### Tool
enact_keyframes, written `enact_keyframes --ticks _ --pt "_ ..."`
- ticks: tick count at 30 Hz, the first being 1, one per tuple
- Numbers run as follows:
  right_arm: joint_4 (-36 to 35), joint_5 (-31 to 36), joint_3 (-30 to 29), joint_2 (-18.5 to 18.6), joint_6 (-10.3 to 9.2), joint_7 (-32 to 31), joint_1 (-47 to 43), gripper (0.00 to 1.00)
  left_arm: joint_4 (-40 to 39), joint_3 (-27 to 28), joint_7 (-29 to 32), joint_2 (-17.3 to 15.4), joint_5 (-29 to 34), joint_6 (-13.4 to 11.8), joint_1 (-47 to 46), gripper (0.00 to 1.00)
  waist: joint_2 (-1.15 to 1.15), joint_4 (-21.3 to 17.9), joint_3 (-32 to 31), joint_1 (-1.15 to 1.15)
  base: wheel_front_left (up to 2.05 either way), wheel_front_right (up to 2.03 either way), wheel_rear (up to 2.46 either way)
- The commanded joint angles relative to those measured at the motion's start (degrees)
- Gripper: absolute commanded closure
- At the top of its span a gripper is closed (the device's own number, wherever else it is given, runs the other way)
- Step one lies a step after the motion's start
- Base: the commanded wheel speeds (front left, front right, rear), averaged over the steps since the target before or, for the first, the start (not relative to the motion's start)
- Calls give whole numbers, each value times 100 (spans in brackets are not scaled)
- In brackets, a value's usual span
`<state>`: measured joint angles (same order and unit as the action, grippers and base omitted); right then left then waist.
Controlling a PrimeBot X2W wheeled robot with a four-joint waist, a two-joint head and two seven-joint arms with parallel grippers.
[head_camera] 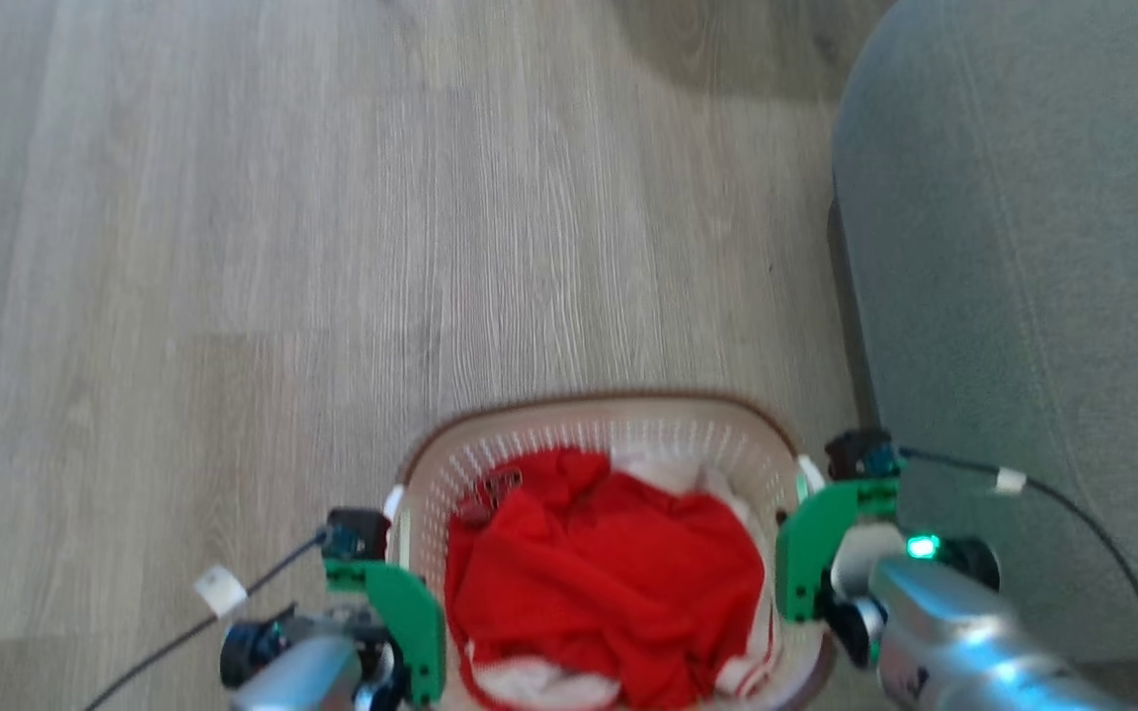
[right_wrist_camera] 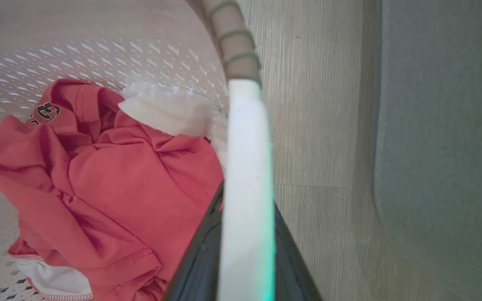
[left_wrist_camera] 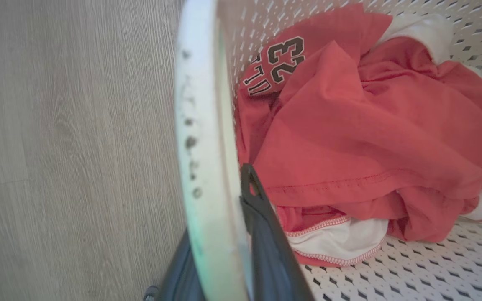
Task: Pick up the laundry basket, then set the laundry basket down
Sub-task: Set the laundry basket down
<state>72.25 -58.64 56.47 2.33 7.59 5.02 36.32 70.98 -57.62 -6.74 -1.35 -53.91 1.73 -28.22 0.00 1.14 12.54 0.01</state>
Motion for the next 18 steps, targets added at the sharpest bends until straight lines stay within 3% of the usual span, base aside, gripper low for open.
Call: enact_keyframes --ticks 1,18 --pt "-11 -8 92 54 -10 101 178 100 -24 105 -113 -153 -1 -31 -284 100 0 -27 296 -1 0 0 0" --pt "162 209 -43 54 -10 581 1946 100 125 149 -626 -166 177 -92 -2059 100 0 39 2459 -1 0 0 0"
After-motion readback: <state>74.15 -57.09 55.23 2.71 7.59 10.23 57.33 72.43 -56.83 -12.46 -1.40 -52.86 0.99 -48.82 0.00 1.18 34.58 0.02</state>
